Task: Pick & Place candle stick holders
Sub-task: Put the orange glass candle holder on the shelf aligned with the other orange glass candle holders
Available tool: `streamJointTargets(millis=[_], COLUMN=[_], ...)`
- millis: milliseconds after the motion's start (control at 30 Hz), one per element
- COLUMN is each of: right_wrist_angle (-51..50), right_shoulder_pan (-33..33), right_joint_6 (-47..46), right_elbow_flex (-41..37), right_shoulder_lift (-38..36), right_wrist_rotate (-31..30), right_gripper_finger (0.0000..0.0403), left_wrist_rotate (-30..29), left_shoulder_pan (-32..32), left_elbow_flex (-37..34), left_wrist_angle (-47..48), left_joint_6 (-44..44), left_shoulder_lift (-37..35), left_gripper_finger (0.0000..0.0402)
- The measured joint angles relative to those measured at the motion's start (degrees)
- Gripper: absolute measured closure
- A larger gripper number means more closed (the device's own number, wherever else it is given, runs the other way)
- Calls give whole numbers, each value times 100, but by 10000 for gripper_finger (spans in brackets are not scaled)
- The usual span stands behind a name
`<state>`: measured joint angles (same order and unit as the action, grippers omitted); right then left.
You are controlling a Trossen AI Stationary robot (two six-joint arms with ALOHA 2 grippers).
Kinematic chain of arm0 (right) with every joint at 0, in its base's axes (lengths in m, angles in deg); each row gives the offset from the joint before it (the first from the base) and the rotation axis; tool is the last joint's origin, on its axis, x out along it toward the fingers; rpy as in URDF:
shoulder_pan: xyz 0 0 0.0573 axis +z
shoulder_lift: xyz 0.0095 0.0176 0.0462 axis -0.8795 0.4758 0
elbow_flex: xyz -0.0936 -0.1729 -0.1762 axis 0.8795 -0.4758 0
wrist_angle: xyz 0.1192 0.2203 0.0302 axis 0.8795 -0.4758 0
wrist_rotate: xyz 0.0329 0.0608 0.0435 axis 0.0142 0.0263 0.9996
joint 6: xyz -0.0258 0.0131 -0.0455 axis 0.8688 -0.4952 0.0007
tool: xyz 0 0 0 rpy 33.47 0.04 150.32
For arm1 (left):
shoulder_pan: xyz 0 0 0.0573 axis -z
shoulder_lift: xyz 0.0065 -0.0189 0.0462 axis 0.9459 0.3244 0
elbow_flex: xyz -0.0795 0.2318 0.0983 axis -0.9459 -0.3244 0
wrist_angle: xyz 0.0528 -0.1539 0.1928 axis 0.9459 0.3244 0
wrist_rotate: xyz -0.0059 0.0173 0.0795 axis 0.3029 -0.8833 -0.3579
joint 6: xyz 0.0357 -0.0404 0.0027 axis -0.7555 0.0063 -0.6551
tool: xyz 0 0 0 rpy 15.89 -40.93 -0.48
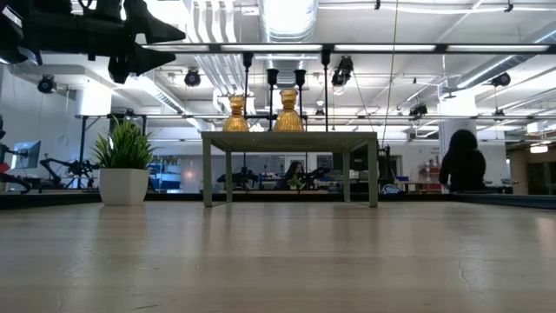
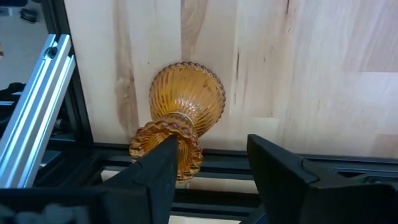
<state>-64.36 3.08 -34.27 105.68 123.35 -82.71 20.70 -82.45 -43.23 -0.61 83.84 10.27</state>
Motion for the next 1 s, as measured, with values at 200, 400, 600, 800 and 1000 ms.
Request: streamJointTargets(millis=[200,400,600,800,1000], right_wrist_angle=[1,1,4,33,195], right_shoulder_pan=[-2,-2,-2,-4,-4], right_joint_6=[-1,2,84,155,11], right_elbow_flex=[-16,-16,-16,-40,-47], right_shoulder_lift=[2,2,-1,-11,-9], right_wrist_rotate=[-2,-17,-42,-161,-266], right_gripper_finger=[252,319,384,387,387], left_wrist_rotate=[0,0,0,2,0], left_shoulder_pan=[0,0,0,0,0], left_elbow_flex=[0,0,0,0,0], left_wrist_angle=[0,0,0,0,0], left_joint_6=[-2,0,0,-2,0], left_shoulder_lift=[0,0,0,0,0], left_gripper_finger=[76,76,76,76,76])
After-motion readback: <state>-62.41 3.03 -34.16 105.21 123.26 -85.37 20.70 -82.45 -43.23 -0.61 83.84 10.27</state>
